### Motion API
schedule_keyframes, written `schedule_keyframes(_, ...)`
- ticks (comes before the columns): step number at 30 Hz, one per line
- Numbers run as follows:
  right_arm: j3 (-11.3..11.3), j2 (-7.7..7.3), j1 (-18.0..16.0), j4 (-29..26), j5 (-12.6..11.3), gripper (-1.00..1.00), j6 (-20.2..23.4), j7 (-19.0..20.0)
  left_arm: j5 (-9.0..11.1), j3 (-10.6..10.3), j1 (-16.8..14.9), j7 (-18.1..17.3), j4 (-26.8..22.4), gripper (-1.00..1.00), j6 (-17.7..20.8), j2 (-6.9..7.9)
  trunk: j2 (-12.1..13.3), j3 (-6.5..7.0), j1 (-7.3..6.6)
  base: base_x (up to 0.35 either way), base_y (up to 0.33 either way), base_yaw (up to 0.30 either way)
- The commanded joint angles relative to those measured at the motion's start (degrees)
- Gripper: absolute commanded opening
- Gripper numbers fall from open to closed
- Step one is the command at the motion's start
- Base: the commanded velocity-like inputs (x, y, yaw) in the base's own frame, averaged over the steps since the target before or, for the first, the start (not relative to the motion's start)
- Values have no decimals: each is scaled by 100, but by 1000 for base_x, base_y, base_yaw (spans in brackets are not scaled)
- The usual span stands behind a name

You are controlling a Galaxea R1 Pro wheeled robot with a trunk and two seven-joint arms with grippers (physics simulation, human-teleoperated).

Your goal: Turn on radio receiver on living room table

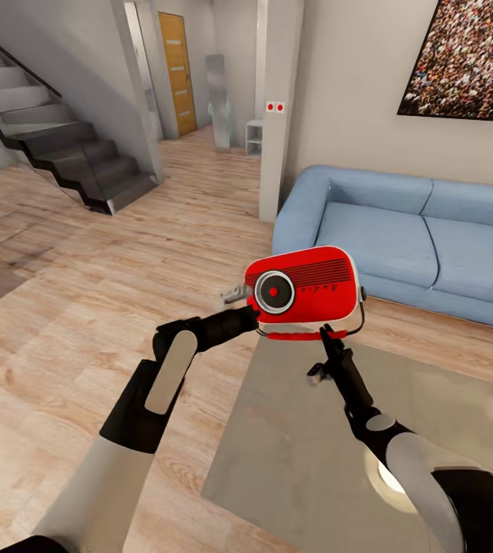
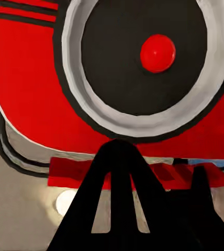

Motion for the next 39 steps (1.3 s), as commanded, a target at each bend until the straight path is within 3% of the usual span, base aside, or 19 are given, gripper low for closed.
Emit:
schedule_keyframes(1,-32,3,1,10,23,-100,-9,-2,83,-16,-39,1,2,-100,0,0,-1,0,0,0,0,0)
schedule_keyframes(6,-32,10,43,40,61,-100,-7,-2,496,-40,-175,-5,0,-100,0,0,-1,0,0,0,0,0)
schedule_keyframes(10,-32,20,88,43,65,-100,-7,-2,671,-46,-333,-3,2,-100,-4,0,-1,0,0,0,0,0)
schedule_keyframes(18,-32,32,129,43,72,-100,-8,-2,670,-43,-550,16,431,-100,-47,0,-1,0,0,0,0,0)
schedule_keyframes(31,-32,33,150,43,66,-100,-12,-2,641,-18,-576,57,837,-100,-94,0,-1,0,0,0,0,0)
schedule_keyframes(39,-32,33,151,43,66,-100,-12,-2,650,-16,-793,35,1173,-100,-311,0,-1,0,0,0,0,0)
